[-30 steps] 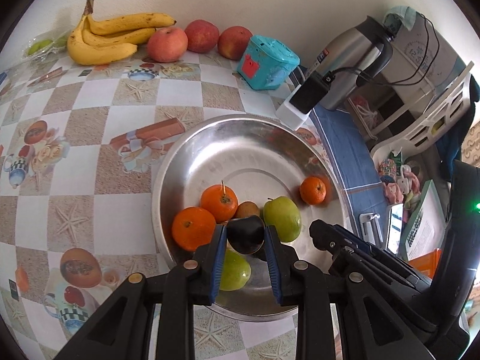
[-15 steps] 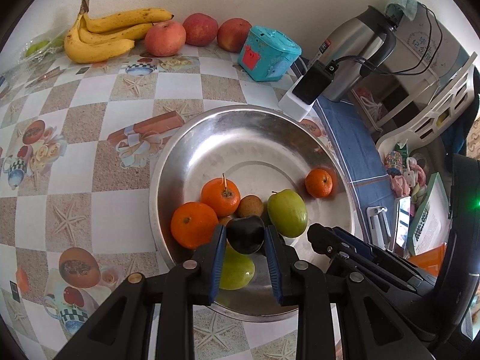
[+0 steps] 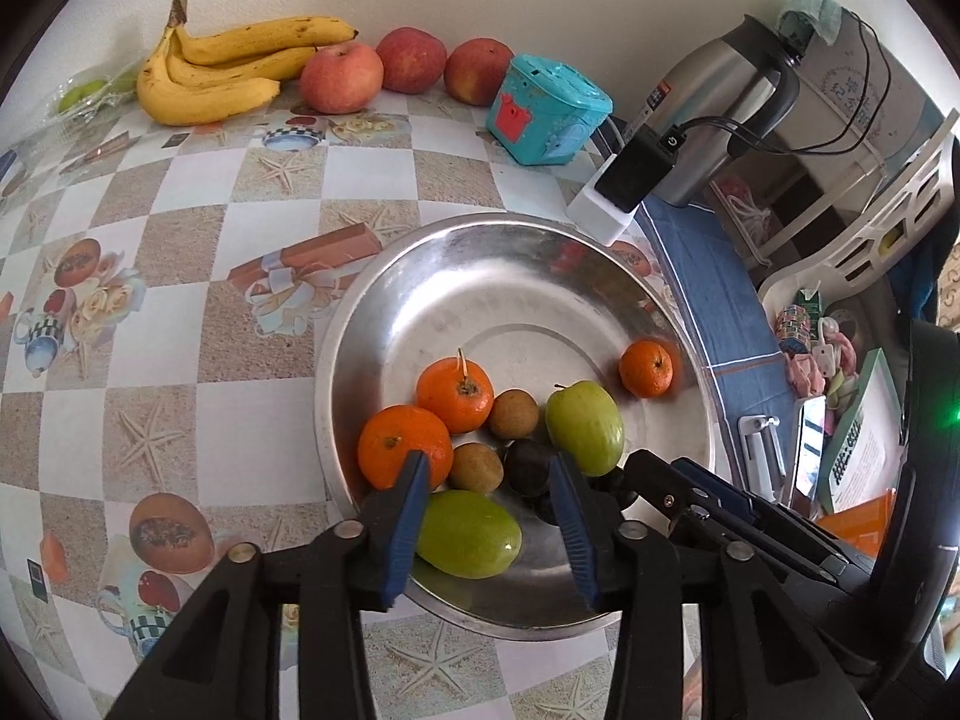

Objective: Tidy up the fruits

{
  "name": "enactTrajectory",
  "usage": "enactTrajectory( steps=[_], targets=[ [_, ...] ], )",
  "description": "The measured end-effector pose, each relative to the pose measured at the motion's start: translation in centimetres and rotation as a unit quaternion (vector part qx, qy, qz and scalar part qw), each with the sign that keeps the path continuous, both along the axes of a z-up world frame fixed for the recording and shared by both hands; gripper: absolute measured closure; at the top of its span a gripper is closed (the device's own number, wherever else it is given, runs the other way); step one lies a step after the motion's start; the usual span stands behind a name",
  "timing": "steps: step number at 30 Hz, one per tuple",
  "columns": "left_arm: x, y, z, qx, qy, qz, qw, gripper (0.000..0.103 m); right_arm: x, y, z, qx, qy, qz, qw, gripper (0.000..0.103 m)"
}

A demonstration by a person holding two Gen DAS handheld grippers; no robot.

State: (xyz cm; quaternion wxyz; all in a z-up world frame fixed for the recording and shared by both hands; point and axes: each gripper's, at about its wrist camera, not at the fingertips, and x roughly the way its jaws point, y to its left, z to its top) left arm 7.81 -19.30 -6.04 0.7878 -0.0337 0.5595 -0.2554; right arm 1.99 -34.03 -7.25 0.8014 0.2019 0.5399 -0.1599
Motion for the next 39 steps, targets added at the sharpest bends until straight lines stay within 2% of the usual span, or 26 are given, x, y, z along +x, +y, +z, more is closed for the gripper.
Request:
enactTrajectory(
  steps=[3,7,12,14,17,20,23,25,29,30,31,39],
  targets=[
    [0.1,0.3,0.1,0.001,0.001,0.003,1.0,0.054,-0.2,-0.1,0.1,0.002,-0.004,-0.004,1.0,0.071],
    [0.4,1.1,0.3,0.004,0.003,0.013,0.9999,0.053,-0.2,0.1,0.4,0.003,-0.01,0.001,1.0,0.07],
    [1.2,3.2,-0.1,0.03,0.011,0.059,0.9977,0.051,0.0,0.7,0.6,0.001,-0.013,0.009,1.0,0.07],
    [1.7,4.3,-0.6,0.056,0.017,0.081,0.9949,0.043,0.1,1.0,0.5,0.0,-0.009,0.013,1.0,0.069],
    [2.3,5.8,-1.2,0.094,0.017,0.116,0.9887,0.035,0.3,1.5,0.3,-0.002,-0.005,0.022,1.0,0.061],
    [2.8,7.3,-1.5,0.121,0.017,0.149,0.9812,0.02,0.7,2.1,0.5,-0.01,-0.008,0.033,0.999,0.045],
    [2.8,8.6,-1.7,0.152,-0.001,0.174,0.9729,0.007,0.9,2.7,0.8,-0.014,-0.018,0.04,0.999,0.039],
    [2.9,9.2,-1.6,0.162,-0.009,0.184,0.9695,0.003,1.1,3.2,1.1,-0.016,-0.027,0.047,0.998,0.034],
    [3.0,10.1,-1.4,0.167,-0.018,0.189,0.9675,0.0,1.6,4.3,1.3,-0.032,-0.031,0.064,0.997,0.033],
    [3.0,10.1,-1.3,0.168,-0.02,0.19,0.9671,0.0,1.7,4.5,1.3,-0.036,-0.03,0.066,0.997,0.03],
    [3.0,10.1,-1.3,0.17,-0.022,0.19,0.9667,0.0,1.7,4.7,1.3,-0.039,-0.03,0.068,0.996,0.022],
    [3.0,11.0,-1.8,0.185,-0.023,0.184,0.965,0.0,2.2,6.5,1.3,-0.053,-0.041,0.095,0.993,0.021]
  ],
)
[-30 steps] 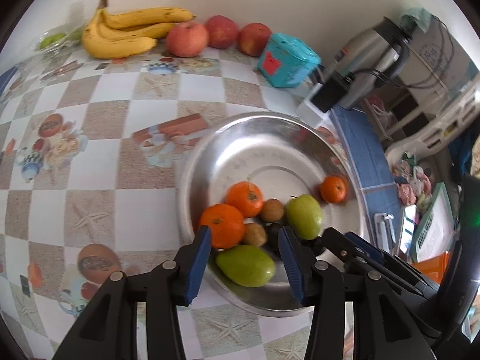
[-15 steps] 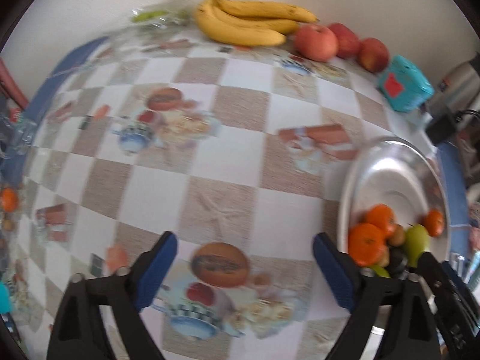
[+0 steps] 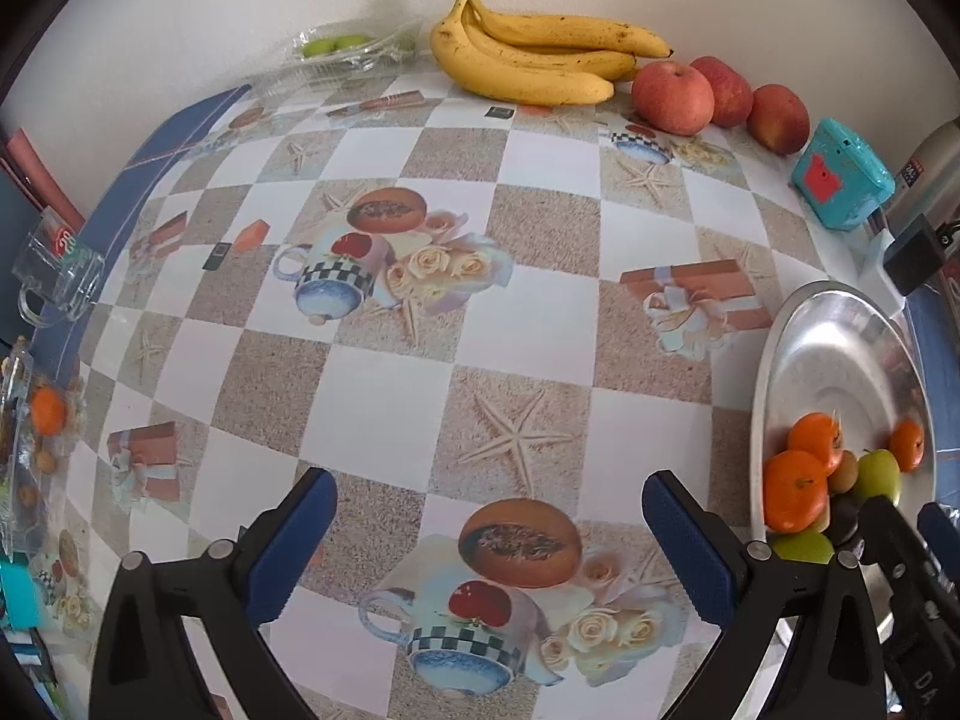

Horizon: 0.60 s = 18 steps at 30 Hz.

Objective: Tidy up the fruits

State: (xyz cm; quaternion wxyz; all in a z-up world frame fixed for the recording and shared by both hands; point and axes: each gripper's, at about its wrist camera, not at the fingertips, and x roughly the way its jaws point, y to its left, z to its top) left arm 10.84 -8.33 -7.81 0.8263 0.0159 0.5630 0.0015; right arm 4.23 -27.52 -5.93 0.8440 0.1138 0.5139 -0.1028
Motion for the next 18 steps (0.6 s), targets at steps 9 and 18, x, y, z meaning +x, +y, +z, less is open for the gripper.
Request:
enactTrajectory(
  steps=[9,18],
  targets=[
    [-0.1,1.5,0.3,0.017,-0.019,0.008,0.9996,0.0,0.4,1.2,0.3,-0.002,-0.012,0.015,1.0,0.02],
    [-0.7,3.2,0.9,0.027,-0.031,0.032,0.9986,0.0,0.0,2.1,0.4,-0.005,-0.016,0.024,1.0,0.02]
  ],
)
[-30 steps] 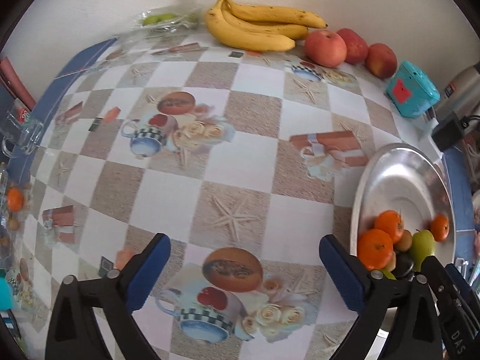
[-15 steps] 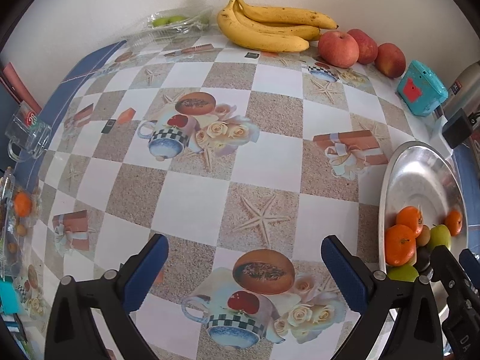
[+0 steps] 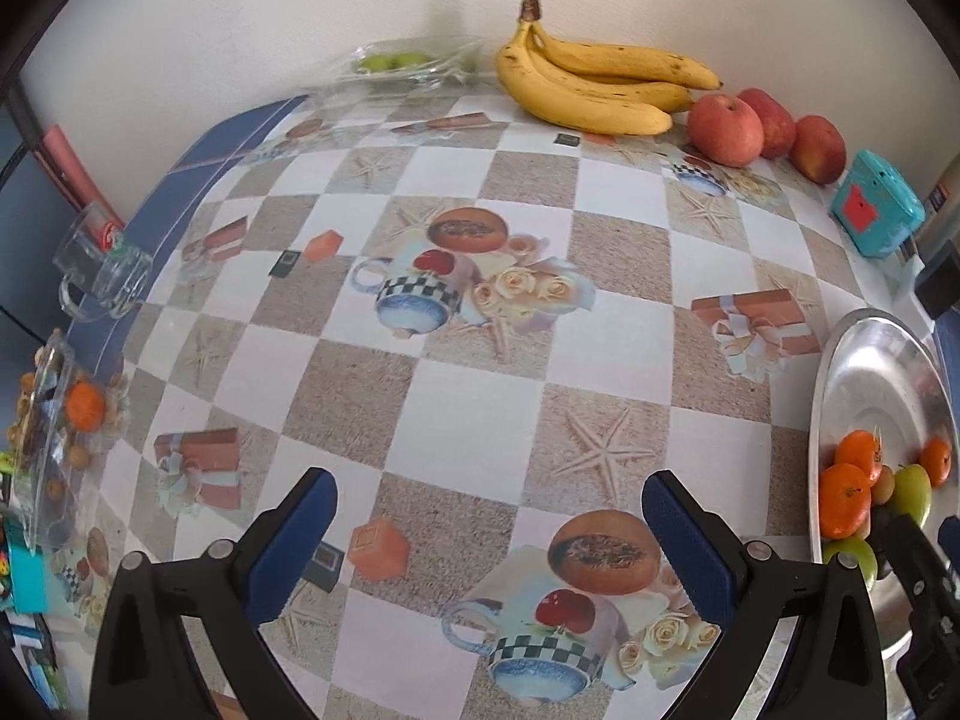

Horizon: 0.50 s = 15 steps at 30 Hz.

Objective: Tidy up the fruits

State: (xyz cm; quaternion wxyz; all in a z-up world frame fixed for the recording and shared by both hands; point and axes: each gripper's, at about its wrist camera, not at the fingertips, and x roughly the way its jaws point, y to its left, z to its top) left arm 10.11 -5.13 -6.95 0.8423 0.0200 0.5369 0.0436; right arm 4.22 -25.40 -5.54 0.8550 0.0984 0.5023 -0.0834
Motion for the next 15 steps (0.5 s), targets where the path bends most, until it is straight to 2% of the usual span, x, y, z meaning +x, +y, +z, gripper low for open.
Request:
enactTrajectory(
  steps=[15],
  targets=[
    [-2.1,2.3,1.1,-0.007,-0.011,0.024,0.9996,0.0,-2.2,1.2,0.4,0.008,-0.007,0.001,1.0,0.02]
  ],
)
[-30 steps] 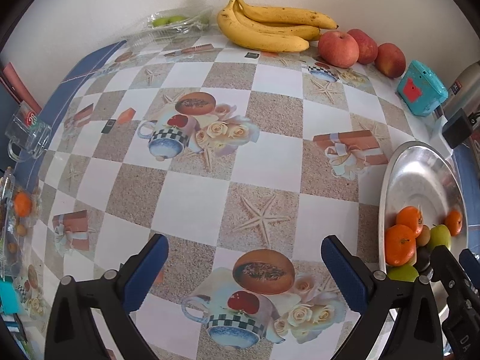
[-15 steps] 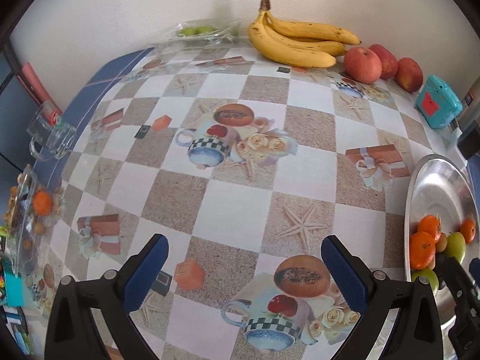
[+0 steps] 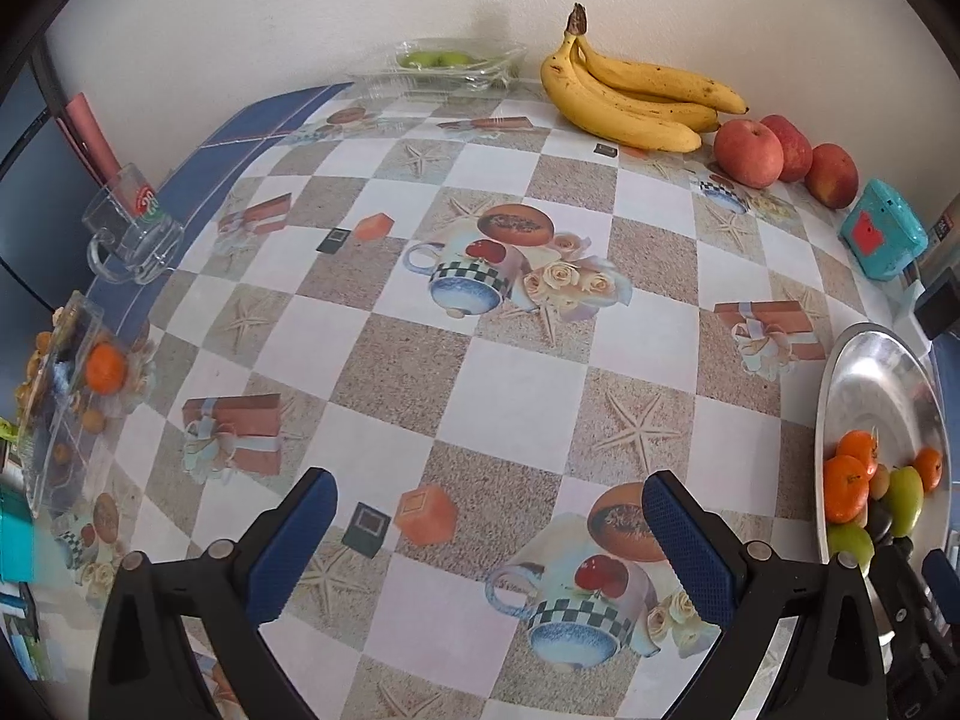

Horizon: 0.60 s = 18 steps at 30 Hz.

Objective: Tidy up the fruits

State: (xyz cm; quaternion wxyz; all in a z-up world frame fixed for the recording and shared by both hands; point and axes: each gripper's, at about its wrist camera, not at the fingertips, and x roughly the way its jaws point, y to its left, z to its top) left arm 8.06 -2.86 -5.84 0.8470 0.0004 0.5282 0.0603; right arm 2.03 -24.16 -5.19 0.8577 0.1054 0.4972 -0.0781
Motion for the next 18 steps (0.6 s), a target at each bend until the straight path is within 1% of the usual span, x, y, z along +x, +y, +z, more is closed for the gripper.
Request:
enactTrajectory(
  steps=[6,13,18],
  targets=[
    [-0.8,0.5,0.3,0.004,0.002,0.004,1.0,0.0,-1.0,0.5,-0.1,-0.001,0.004,0.003,1.0,0.02],
    [-1.9,0.6,1.0,0.01,0.0,-0.01,0.9999,0.0,-2.2,1.0,0.2,0.001,-0.002,0.004,1.0,0.02],
    [-2.8,0.9,1.7,0.0,-0.004,-0.013,0.9999,0.0,-3.1,1.2,0.0,0.006,0.0,0.0,1.0,0.02]
  ],
)
